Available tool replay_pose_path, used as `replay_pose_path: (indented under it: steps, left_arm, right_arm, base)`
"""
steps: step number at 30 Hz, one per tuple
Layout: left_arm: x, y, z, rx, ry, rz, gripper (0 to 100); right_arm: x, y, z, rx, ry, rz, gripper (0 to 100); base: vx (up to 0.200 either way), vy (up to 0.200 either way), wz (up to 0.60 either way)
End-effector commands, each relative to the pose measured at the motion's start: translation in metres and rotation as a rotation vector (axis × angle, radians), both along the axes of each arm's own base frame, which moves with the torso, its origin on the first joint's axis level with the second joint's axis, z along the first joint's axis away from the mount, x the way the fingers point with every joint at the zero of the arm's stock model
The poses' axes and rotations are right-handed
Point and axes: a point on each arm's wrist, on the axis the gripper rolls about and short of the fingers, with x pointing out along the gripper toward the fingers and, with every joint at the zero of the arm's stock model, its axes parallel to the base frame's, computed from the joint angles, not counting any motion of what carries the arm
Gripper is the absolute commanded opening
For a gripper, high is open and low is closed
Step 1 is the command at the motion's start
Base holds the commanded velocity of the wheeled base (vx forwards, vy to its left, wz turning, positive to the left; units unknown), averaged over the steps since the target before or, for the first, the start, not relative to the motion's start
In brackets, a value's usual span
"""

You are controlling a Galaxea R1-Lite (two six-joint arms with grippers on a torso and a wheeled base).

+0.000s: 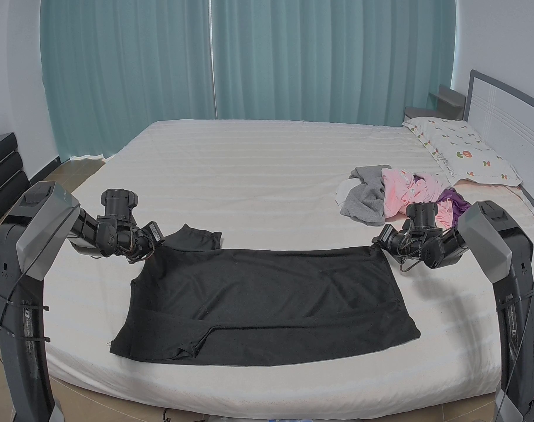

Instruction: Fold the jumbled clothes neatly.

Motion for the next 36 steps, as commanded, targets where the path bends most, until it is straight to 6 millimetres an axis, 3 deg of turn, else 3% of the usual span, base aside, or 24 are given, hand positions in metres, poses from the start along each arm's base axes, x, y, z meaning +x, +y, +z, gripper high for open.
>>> replay_pose_path:
  steps: [1,17,27,36]
  left_arm:
    - [-0.001,0.0,0.003,-0.001,-0.005,0.001,0]
    - [-0.007,0.001,0.012,0.0,-0.011,0.003,0]
    - [-0.021,0.004,0.023,-0.001,-0.007,0.008,0]
    - [-0.042,0.007,0.042,-0.006,-0.011,0.009,0]
  right_arm:
    - [0.0,-0.006,0.001,0.001,-0.001,-0.012,0]
    - [-0.015,-0.017,0.032,0.02,-0.016,-0.03,0]
    - [-0.044,-0.033,0.052,0.054,0.019,-0.023,0]
    - [-0.07,-0.032,0.052,0.056,-0.023,-0.009,0]
  base:
    - [0.0,0.0,0.0]
    - [0.0,0.0,0.0]
    - [0.0,0.0,0.0]
    - [0.0,0.0,0.0]
